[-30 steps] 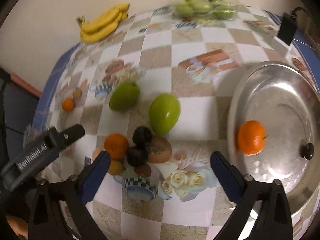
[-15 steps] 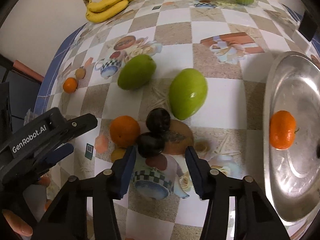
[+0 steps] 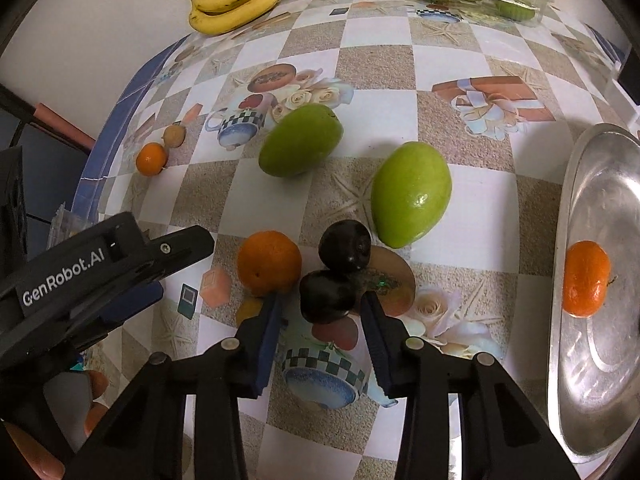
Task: Organize fruits
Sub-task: 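Grasp a second dark plum from the pile with the right gripper, then grasp a small yellow fruit with the left gripper while the right gripper holds the plum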
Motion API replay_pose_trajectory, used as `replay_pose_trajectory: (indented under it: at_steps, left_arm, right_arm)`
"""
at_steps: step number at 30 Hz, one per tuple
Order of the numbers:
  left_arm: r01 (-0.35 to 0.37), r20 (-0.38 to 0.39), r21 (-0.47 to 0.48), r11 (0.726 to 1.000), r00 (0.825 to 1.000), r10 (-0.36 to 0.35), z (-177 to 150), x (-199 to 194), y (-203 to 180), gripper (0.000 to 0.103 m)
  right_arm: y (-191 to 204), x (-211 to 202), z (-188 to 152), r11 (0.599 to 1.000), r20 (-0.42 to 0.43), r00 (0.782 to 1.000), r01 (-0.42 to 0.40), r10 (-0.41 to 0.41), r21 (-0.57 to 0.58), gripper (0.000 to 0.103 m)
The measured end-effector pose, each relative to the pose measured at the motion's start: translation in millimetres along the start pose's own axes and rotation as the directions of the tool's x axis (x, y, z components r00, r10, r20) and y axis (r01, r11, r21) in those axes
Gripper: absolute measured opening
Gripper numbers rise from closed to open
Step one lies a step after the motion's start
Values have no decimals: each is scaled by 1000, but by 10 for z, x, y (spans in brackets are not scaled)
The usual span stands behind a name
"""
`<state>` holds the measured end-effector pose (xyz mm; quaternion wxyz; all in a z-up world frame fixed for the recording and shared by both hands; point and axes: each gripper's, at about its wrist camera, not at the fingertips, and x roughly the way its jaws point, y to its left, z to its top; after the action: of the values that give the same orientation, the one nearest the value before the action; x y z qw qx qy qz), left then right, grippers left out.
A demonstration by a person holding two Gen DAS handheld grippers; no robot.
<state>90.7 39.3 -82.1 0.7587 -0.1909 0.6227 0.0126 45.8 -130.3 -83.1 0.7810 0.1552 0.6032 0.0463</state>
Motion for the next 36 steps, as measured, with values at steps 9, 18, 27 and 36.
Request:
replay_pose_trajectory:
  at_steps: [9, 18, 27, 36]
  left_arm:
    - [-1, 4, -3, 1000, 1000, 1, -5, -17, 12, 83]
    - [0, 9, -5, 1000, 1000, 0, -10, -28, 8, 83]
    - [0, 11, 0, 1000, 1000, 0, -9, -38, 3, 82]
    - [10, 22, 37, 999, 1000, -11, -54, -107, -90, 82]
  right_arm:
    - [-19, 6, 6, 1000, -5, 1000, -12, 12, 10, 37]
    - [-70, -6, 11, 999, -7, 1000, -16, 17, 28, 30]
    - [-74, -18, 11, 999, -7, 1000, -25, 25, 34, 28]
    - [-175, -116, -41, 996, -2, 1000, -21, 22, 82, 28]
